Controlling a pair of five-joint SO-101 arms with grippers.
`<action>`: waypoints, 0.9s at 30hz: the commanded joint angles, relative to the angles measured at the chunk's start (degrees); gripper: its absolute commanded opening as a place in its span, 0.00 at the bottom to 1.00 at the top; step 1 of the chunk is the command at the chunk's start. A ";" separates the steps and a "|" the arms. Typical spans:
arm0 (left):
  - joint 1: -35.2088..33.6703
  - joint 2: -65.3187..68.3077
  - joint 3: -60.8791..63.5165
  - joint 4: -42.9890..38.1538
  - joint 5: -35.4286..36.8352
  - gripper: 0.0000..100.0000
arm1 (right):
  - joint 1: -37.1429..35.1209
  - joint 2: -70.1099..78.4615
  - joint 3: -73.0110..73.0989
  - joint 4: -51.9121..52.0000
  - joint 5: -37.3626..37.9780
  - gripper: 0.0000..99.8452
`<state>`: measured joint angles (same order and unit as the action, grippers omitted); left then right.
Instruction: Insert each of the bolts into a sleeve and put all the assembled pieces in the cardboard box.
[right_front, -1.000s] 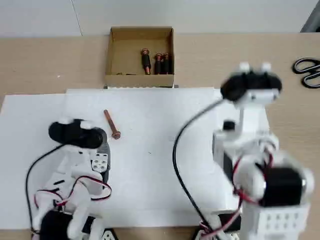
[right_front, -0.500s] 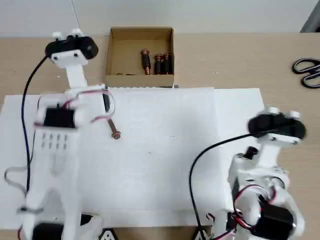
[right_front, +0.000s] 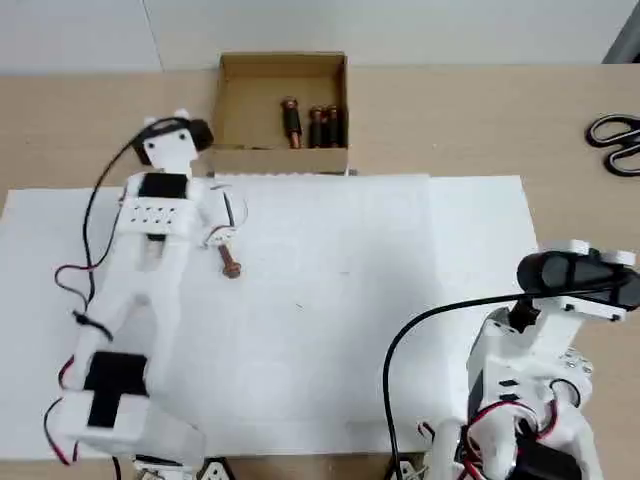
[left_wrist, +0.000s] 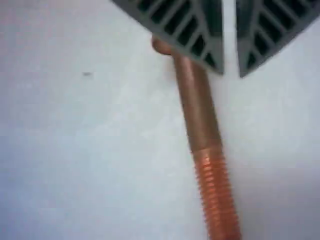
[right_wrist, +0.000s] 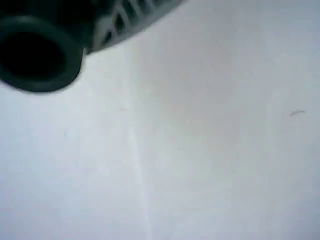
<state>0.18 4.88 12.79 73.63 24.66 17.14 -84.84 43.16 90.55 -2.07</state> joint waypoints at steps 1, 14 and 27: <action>-0.18 1.41 -2.51 0.18 0.97 0.08 | 0.75 -0.92 -0.26 -0.92 0.79 0.00; 0.00 3.34 -2.24 -2.37 4.48 0.14 | 0.57 -3.47 -0.35 0.04 0.79 0.00; 0.44 13.80 -4.18 -5.71 4.40 0.03 | 0.75 -3.47 -0.53 -0.40 3.60 0.00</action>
<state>0.53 17.71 10.95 69.76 28.79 17.41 -88.18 43.16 90.55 0.48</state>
